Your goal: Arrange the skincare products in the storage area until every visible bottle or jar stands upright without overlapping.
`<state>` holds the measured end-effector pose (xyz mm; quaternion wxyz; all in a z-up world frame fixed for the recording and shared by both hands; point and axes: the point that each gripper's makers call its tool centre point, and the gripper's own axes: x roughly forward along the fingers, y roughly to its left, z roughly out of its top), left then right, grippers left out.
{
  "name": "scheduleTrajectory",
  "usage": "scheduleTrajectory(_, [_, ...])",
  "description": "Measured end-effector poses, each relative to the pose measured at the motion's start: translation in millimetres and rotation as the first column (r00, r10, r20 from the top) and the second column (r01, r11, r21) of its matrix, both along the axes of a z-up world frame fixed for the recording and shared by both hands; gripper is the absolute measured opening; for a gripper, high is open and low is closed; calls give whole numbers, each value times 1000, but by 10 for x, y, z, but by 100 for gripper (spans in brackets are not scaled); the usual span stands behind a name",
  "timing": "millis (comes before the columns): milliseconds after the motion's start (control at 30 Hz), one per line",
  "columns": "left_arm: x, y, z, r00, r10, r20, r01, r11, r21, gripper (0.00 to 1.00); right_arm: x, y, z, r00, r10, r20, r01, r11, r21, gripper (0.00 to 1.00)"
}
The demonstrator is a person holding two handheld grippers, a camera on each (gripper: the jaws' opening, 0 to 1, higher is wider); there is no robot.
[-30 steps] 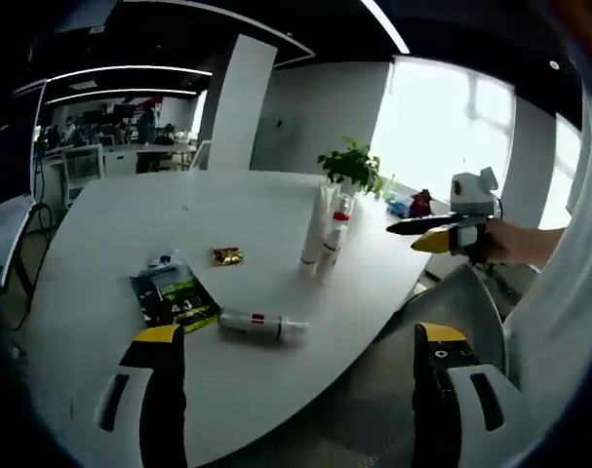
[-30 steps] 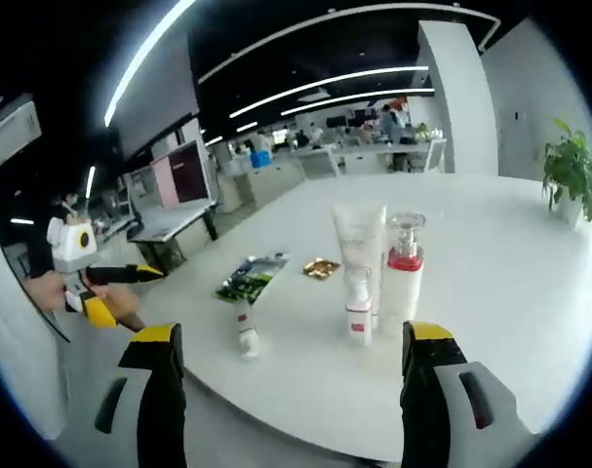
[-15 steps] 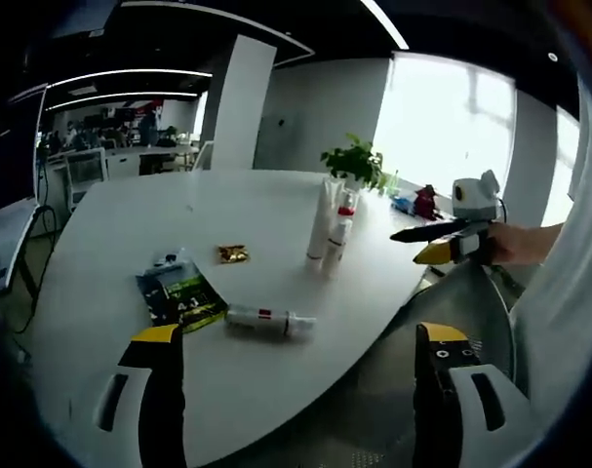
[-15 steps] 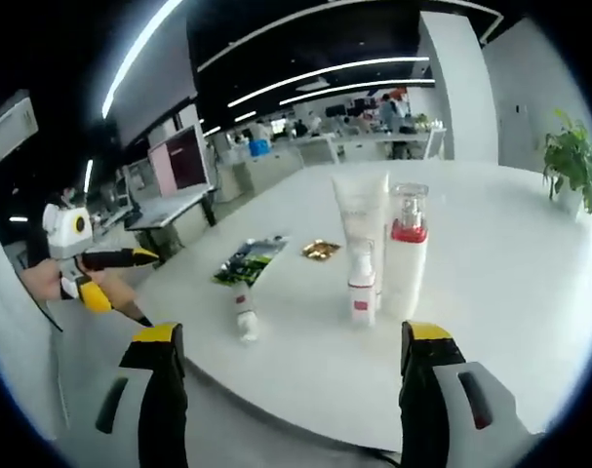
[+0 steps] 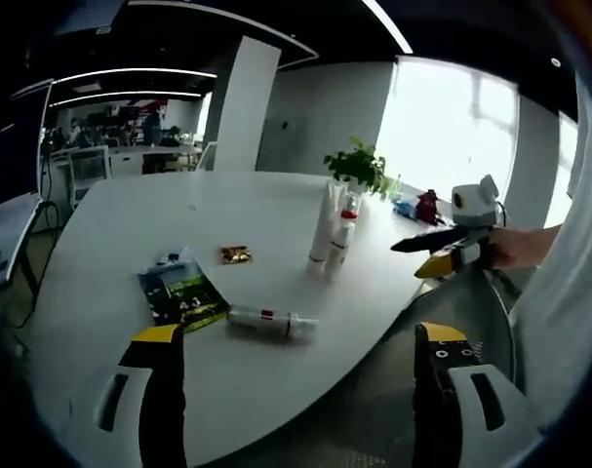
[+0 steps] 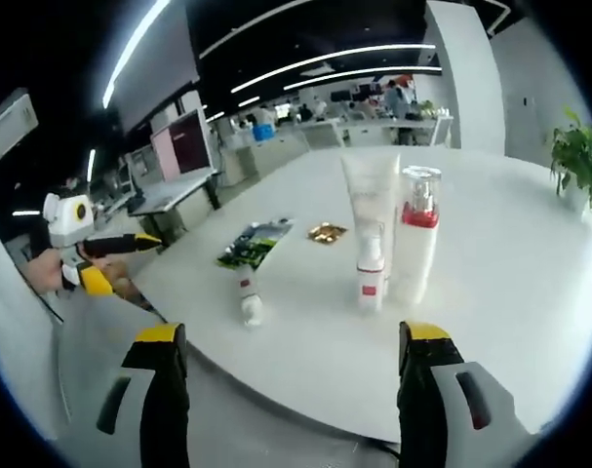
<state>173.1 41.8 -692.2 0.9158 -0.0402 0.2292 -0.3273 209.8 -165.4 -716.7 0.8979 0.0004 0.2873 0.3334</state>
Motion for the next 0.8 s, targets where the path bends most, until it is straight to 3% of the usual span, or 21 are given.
scheduleTrajectory(400, [4,-2,4,1000,3,-7,-3,1000,-2,90,-34,177,-50,994,107,-32,-109,989,-97,89])
scheduleTrajectory(600, [1,4,5,1000,3,-9,-3,1000,-3,90,-7,255,-124,987,142,-75,-150,982,-117,84])
scheduleTrajectory(800, [13,15,0,1000,17,-19,-17,1000,-12,90,9,486,-244,972,202,-122,-219,965,-142,77])
